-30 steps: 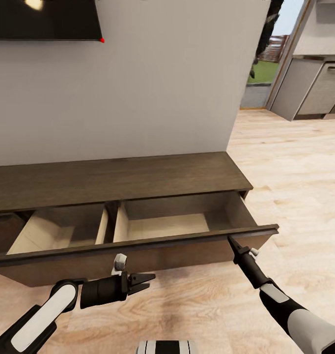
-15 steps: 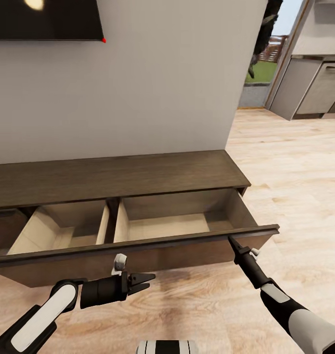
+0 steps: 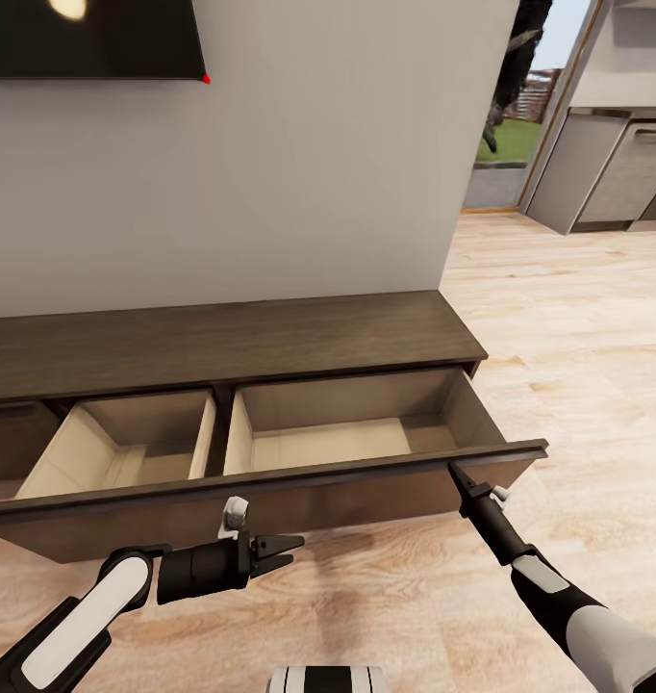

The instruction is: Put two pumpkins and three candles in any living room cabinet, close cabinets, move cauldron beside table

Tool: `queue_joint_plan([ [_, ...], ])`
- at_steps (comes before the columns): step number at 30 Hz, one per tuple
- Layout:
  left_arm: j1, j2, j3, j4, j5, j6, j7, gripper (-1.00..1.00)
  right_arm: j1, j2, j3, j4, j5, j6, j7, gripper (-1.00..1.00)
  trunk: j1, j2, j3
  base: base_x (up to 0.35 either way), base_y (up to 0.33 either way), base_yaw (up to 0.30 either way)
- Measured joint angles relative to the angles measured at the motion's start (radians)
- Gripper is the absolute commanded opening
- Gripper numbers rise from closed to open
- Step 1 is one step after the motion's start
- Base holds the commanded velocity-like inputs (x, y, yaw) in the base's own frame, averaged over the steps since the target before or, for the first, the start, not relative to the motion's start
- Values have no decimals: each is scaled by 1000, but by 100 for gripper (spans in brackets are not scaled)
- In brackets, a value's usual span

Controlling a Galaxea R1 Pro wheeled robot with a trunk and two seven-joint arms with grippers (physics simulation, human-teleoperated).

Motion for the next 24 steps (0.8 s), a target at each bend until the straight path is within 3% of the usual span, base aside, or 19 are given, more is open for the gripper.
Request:
queue_joint_plan([
  [9,0,0,0,0,0,0,0,100,0,-2,-1,0,0,0,-1,-100,0,0,0,-76,0,0],
  [12,0,0,0,0,0,0,0,100,0,14,-25,2,-17,-2,-11,-100,0,0,0,-31,0,0],
  [15,0,0,0,0,0,0,0,100,0,14,-18,1,-30,-3,-13,-100,0,0,0,-8,0,0],
  [22,0,0,0,0,0,0,0,100,0,15,-40,1,0,-4,-13,-100,0,0,0,-1,0,0],
  [23,0,0,0,0,0,0,0,100,0,15,-41,1,0,-4,-13,100,0,0,0,0,0,0],
  [24,0,0,0,0,0,0,0,100,1,23,42,-1,11,-1,-2,100,0,0,0,0,0,0],
])
